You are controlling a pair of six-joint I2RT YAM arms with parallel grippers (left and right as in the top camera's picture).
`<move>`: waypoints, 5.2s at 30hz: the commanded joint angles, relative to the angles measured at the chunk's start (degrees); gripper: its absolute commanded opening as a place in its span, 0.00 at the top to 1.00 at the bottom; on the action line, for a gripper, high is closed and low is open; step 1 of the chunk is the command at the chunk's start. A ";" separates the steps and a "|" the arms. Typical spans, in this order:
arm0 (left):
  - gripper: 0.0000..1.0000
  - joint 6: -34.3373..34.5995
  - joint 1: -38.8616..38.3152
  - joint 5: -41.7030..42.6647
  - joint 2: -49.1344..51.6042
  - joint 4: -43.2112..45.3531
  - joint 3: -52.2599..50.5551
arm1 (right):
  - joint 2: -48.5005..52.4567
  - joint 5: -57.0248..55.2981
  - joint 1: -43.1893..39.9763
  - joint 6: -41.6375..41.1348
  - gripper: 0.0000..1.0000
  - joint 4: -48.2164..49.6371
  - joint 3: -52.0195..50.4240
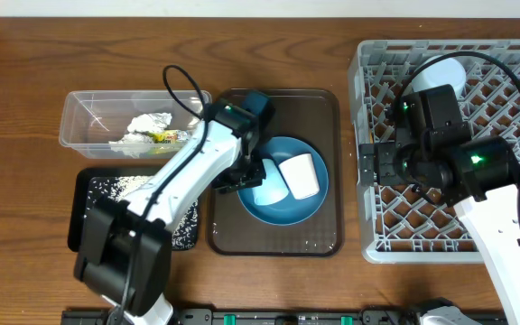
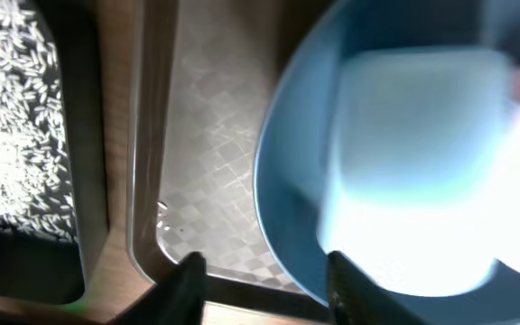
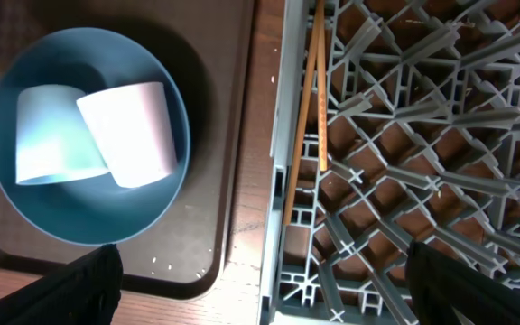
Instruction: Sort waste into correct bins and load items into the dishwasher rack
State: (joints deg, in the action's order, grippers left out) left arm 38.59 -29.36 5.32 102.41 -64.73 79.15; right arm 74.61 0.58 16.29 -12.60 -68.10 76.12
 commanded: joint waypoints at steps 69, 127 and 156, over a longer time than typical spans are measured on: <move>0.68 -35.34 -16.28 -25.14 -9.55 31.91 -20.44 | 0.09 -0.13 -0.15 -0.66 0.01 -0.02 0.15; 0.93 -12.72 -3.96 10.12 -16.70 35.43 -30.45 | 0.09 -0.13 -0.15 -0.63 0.01 -0.02 0.15; 0.93 -12.79 -3.98 1.01 -19.37 46.88 -29.49 | 0.09 -0.13 -0.15 -0.63 0.01 -0.02 0.15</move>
State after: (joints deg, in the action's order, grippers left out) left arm 25.54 -33.21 7.44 83.35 -18.20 48.47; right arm 74.61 0.58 16.29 -12.60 -68.10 76.12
